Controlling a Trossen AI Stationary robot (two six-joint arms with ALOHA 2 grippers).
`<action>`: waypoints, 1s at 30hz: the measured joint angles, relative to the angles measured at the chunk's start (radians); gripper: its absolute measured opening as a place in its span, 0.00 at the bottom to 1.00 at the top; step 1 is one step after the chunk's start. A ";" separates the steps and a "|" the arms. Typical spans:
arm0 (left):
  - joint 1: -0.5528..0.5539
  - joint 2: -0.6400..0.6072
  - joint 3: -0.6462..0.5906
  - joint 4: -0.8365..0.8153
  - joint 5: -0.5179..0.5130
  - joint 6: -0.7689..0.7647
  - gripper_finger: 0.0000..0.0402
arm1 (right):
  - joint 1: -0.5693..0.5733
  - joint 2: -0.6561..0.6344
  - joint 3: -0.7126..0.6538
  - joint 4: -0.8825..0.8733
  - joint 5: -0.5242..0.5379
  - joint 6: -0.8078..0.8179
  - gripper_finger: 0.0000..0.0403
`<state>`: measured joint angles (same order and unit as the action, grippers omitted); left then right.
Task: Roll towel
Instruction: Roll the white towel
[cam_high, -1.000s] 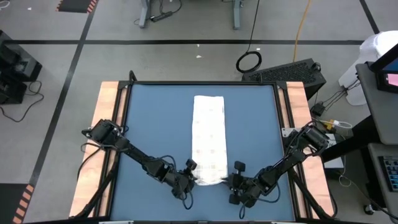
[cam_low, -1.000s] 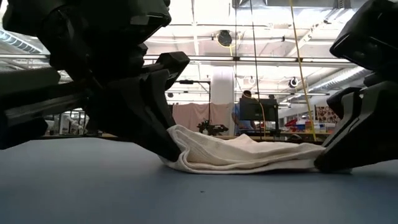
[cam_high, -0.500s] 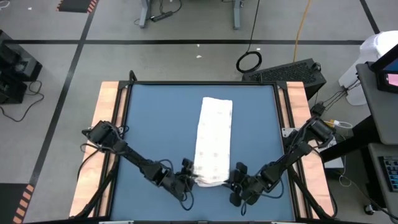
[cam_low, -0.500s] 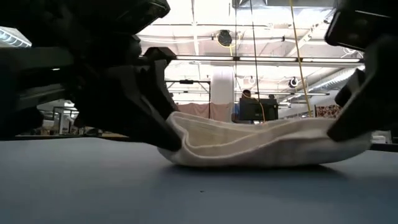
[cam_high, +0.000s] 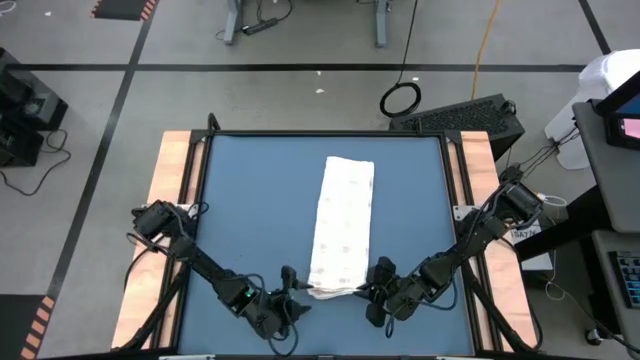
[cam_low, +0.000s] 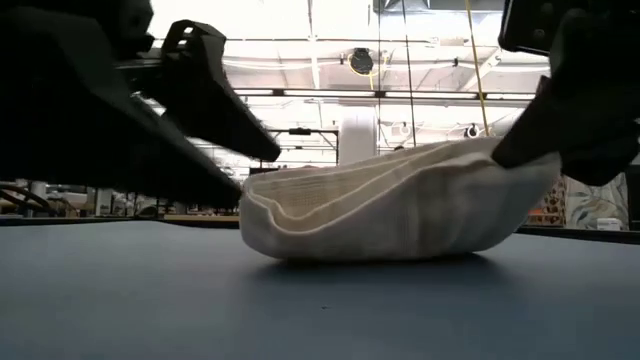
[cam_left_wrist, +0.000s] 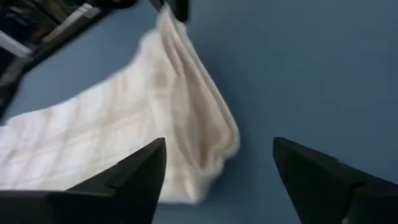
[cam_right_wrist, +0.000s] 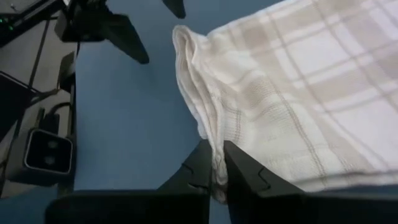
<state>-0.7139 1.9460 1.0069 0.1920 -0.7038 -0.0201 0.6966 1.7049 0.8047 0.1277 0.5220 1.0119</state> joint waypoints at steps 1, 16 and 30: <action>0.000 0.007 0.000 0.028 -0.017 0.000 0.76 | -0.004 -0.003 0.000 0.000 0.000 0.000 0.04; 0.017 0.136 0.000 0.251 -0.164 0.010 0.82 | -0.036 -0.009 0.000 -0.012 -0.005 0.016 0.04; 0.052 0.187 0.000 0.353 -0.035 0.007 0.77 | -0.042 -0.009 0.000 -0.015 0.000 0.024 0.04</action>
<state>-0.6616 2.1330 1.0069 0.5446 -0.7387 -0.0128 0.6548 1.6958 0.8051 0.1127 0.5217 1.0363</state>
